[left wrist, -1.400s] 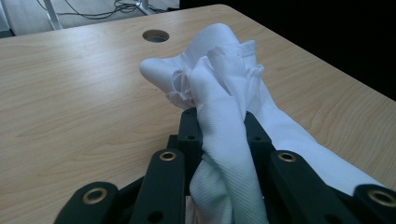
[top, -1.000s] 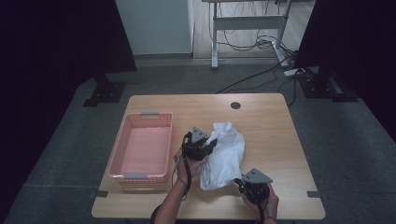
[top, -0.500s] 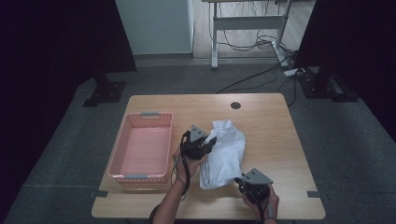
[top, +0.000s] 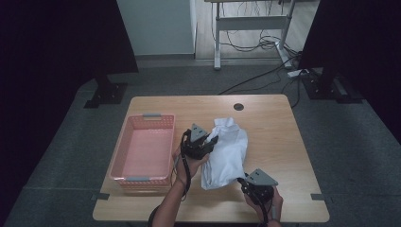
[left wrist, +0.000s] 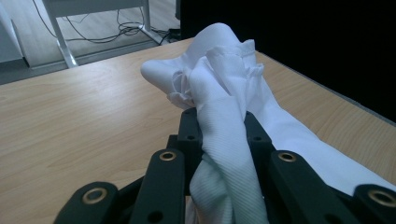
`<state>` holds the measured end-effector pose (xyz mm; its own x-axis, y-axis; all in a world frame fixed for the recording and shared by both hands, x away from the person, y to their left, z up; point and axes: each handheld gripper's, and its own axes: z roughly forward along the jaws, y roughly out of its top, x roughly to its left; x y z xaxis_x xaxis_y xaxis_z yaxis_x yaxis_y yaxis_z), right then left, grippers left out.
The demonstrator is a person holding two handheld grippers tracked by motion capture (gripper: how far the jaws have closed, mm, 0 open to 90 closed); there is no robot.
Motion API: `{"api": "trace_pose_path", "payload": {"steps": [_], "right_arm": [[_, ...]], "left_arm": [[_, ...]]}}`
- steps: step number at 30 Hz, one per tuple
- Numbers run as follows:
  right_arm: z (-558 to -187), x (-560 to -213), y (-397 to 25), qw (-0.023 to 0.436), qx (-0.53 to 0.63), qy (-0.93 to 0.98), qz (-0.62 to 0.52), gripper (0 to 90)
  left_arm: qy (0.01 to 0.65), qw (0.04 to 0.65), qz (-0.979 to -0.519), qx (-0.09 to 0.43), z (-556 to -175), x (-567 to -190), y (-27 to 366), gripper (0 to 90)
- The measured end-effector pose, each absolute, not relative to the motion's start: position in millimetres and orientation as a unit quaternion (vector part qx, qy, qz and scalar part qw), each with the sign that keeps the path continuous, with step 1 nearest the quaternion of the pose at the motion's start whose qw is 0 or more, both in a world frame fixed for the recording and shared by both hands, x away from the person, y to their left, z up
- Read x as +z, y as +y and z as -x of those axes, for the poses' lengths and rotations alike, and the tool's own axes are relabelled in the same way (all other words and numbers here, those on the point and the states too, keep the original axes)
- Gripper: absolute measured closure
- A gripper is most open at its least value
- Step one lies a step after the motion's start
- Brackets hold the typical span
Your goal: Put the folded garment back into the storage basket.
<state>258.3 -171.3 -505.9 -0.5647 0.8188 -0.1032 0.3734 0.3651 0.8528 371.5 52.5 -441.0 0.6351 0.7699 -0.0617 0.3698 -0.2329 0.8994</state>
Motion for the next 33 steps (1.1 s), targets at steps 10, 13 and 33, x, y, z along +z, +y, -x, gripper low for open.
{"api": "trace_pose_path", "payload": {"steps": [10, 13, 33], "right_arm": [[-258, -495, -168, 0.275, 0.421, 0.777, -0.377, 77.9], [-259, -492, -165, 0.279, 0.422, 0.777, -0.375, 77.9], [-263, -475, -148, 0.284, 0.428, 0.777, -0.363, 77.9]], "left_arm": [[0.373, 0.496, -0.755, 0.212, -369, -429, 58, 73.9], [0.373, 0.497, -0.754, 0.215, -369, -426, 60, 73.9], [0.372, 0.496, -0.748, 0.236, -366, -408, 79, 73.9]]}}
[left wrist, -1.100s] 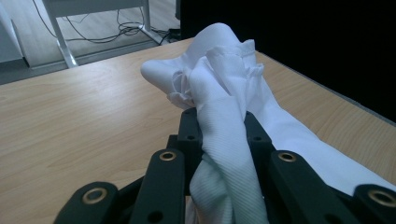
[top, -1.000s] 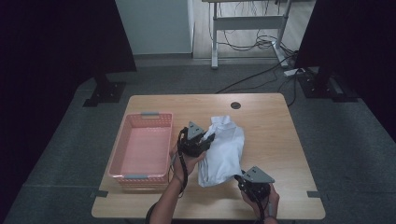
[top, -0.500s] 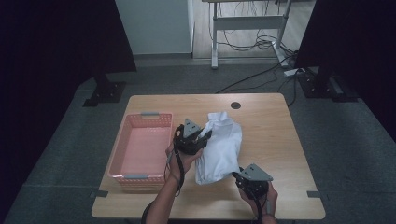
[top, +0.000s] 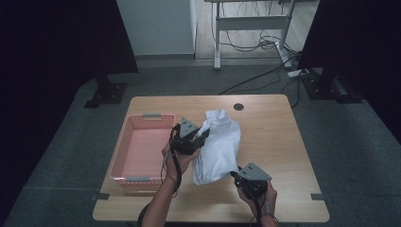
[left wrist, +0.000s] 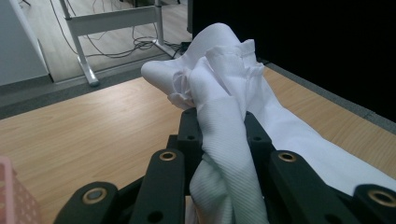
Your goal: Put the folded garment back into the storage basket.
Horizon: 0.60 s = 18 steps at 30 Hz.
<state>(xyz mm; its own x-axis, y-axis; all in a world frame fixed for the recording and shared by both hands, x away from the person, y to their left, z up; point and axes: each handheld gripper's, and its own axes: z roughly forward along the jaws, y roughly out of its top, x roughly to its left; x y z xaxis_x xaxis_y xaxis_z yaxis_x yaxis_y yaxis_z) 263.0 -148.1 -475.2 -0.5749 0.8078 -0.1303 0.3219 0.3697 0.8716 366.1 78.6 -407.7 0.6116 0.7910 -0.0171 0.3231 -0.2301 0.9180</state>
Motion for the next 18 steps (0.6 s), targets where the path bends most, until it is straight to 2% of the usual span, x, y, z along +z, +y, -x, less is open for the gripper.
{"api": "trace_pose_path", "payload": {"steps": [18], "right_arm": [[-267, -465, -126, 0.281, 0.435, 0.782, -0.347, 77.9]], "left_arm": [[0.378, 0.489, -0.744, 0.254, -361, -394, 101, 73.9]]}}
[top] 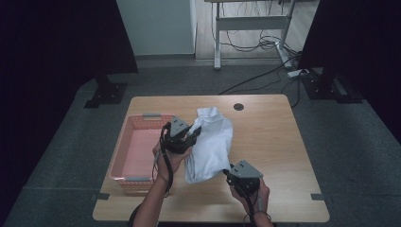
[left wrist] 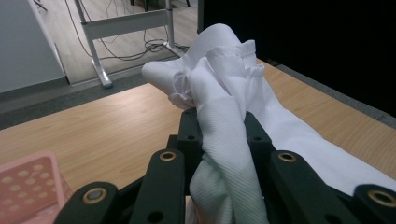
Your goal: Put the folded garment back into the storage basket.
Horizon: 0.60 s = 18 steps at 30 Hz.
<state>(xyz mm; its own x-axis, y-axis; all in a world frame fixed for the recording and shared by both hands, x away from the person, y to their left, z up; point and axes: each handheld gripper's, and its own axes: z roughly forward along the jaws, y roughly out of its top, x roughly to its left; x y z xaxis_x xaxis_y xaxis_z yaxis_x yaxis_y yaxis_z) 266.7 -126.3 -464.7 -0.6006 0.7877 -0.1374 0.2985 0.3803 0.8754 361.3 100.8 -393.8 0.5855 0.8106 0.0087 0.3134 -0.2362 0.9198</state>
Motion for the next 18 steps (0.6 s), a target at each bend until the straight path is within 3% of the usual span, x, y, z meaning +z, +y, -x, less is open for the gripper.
{"api": "trace_pose_path", "payload": {"steps": [18], "right_arm": [[-273, -461, -105, 0.274, 0.437, 0.787, -0.339, 78.0]], "left_arm": [[0.383, 0.485, -0.74, 0.265, -361, -390, 123, 73.9]]}}
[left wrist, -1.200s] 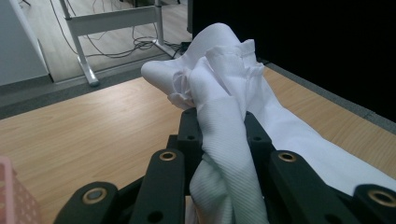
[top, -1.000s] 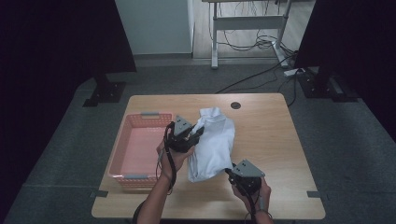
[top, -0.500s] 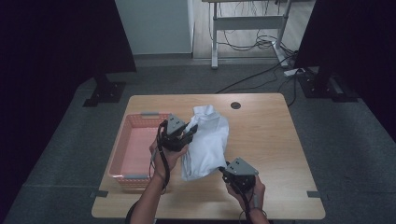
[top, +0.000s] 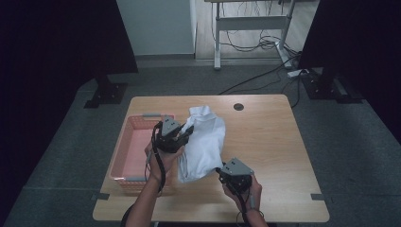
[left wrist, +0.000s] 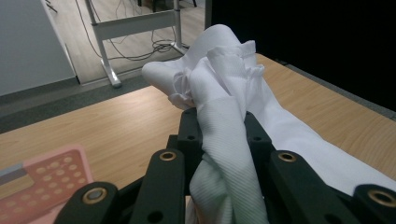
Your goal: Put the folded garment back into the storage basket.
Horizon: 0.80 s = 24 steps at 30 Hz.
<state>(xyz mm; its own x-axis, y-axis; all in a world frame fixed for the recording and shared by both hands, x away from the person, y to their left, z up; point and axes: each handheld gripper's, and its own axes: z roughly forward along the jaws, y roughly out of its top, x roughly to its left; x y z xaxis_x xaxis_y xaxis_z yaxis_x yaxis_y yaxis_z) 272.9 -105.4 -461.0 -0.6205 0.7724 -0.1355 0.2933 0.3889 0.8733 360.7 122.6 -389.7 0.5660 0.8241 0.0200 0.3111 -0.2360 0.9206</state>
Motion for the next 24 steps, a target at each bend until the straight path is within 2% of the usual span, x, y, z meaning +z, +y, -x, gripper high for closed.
{"api": "trace_pose_path", "payload": {"steps": [24], "right_arm": [[-282, -455, -66, 0.265, 0.438, 0.797, -0.32, 78.0]], "left_arm": [[0.398, 0.478, -0.731, 0.282, -357, -386, 164, 73.9]]}}
